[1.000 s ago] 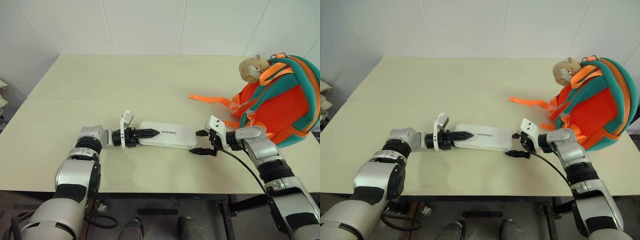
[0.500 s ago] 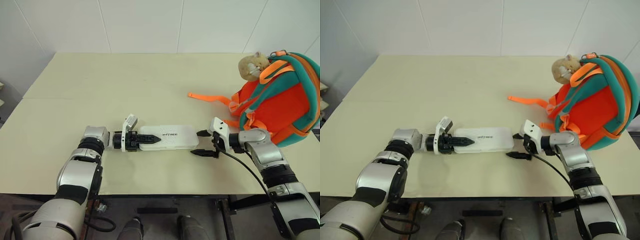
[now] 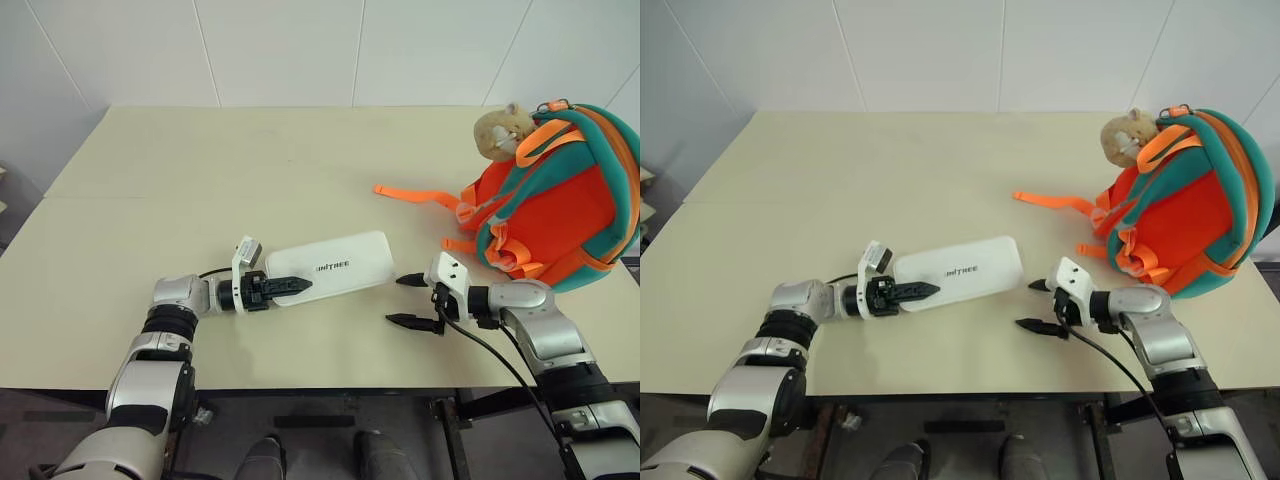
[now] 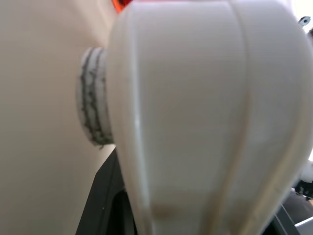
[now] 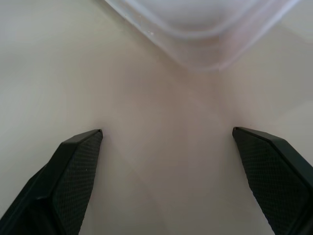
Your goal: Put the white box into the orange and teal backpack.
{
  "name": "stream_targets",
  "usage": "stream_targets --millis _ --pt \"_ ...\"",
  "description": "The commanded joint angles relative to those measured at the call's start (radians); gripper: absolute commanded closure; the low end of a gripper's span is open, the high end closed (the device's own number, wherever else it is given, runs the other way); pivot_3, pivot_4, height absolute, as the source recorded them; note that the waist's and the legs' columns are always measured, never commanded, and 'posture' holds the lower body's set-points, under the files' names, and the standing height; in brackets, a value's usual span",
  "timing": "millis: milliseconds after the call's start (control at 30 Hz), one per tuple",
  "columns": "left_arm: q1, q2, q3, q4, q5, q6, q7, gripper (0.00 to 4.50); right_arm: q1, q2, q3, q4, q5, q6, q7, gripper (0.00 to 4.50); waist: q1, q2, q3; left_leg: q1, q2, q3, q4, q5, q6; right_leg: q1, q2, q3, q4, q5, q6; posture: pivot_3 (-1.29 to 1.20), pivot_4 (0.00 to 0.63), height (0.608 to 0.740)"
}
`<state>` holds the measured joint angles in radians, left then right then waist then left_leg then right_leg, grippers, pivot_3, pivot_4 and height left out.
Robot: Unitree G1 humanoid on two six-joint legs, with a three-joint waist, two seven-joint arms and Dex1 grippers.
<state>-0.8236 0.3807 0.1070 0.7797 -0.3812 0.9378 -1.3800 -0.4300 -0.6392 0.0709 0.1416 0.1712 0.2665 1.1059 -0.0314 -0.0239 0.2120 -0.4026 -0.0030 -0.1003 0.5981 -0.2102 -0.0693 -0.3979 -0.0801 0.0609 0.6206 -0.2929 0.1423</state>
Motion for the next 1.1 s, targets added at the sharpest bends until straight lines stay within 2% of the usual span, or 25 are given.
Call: stream_targets --millis 33,167,333,467,667,767,1000,1100 --pt "0.043 0.026 0.051 -0.132 -0.054 -0.063 0.03 3.16 0.042 -0.006 -0.07 -0.116 0.043 0.054 -0.074 0.0 0.001 0.0 0.0 0.0 0.0 0.0 0.0 0.0 0.0 0.0 0.0 0.0 0.0 0.0 0.0 0.0 0.15 0.74" --pt "0.086 0.049 0.049 -0.23 -0.05 -0.157 0.056 3.16 0.084 0.006 -0.143 -0.209 0.067 0.129 -0.193 0.0 0.004 0.0 0.0 0.0 0.0 0.0 0.001 0.0 0.0 0.0 0.0 0.0 0.0 0.001 -0.001 0.0 0.15 0.74" --pt "0.113 0.107 0.088 -0.353 -0.075 -0.208 0.097 3.16 0.037 0.089 -0.359 -0.295 0.061 0.267 -0.553 0.0 0.004 0.0 0.0 0.0 0.0 -0.001 0.0 0.001 -0.001 0.0 0.0 0.0 0.0 0.001 -0.003 0.0 0.15 0.74" --pt "0.143 0.136 0.061 -0.399 -0.078 -0.217 0.102 3.16 -0.022 0.097 -0.413 -0.305 0.012 0.359 -0.737 0.0 0.004 0.0 0.0 0.0 0.0 0.0 0.0 0.001 -0.001 0.0 0.0 0.0 -0.001 0.001 -0.004 0.0 0.15 0.74" --pt "0.178 0.158 0.04 -0.453 -0.105 -0.175 0.093 3.16 -0.083 0.069 -0.43 -0.399 0.04 0.551 -0.815 0.0 0.004 0.0 0.0 -0.001 0.0 -0.001 -0.002 0.0 0.0 -0.001 0.0 0.0 -0.001 0.001 -0.005 0.0 0.15 0.74" --pt "0.189 0.175 0.032 -0.471 -0.125 -0.14 0.082 3.16 -0.112 0.056 -0.438 -0.474 0.101 0.681 -0.795 0.0 0.004 0.0 0.0 -0.002 0.001 -0.001 -0.003 0.0 0.0 -0.003 0.0 0.0 -0.001 0.001 -0.005 0.0 0.15 0.74" --pt "0.212 0.215 0.01 -0.49 -0.151 -0.096 0.066 3.16 -0.056 -0.003 -0.508 -0.685 0.263 0.892 -0.72 0.0 0.004 0.0 0.0 -0.002 0.001 0.0 -0.004 0.0 0.0 -0.004 0.0 0.0 -0.001 0.0 -0.006 0.0 0.15 0.74" --pt "0.202 0.21 0.009 -0.473 -0.155 -0.101 0.074 3.16 -0.037 -0.019 -0.541 -0.702 0.259 0.91 -0.746 0.0 0.004 0.0 0.0 -0.002 0.001 0.0 -0.003 0.0 0.0 -0.004 0.0 0.0 -0.001 0.0 -0.006 0.0 0.15 0.74"
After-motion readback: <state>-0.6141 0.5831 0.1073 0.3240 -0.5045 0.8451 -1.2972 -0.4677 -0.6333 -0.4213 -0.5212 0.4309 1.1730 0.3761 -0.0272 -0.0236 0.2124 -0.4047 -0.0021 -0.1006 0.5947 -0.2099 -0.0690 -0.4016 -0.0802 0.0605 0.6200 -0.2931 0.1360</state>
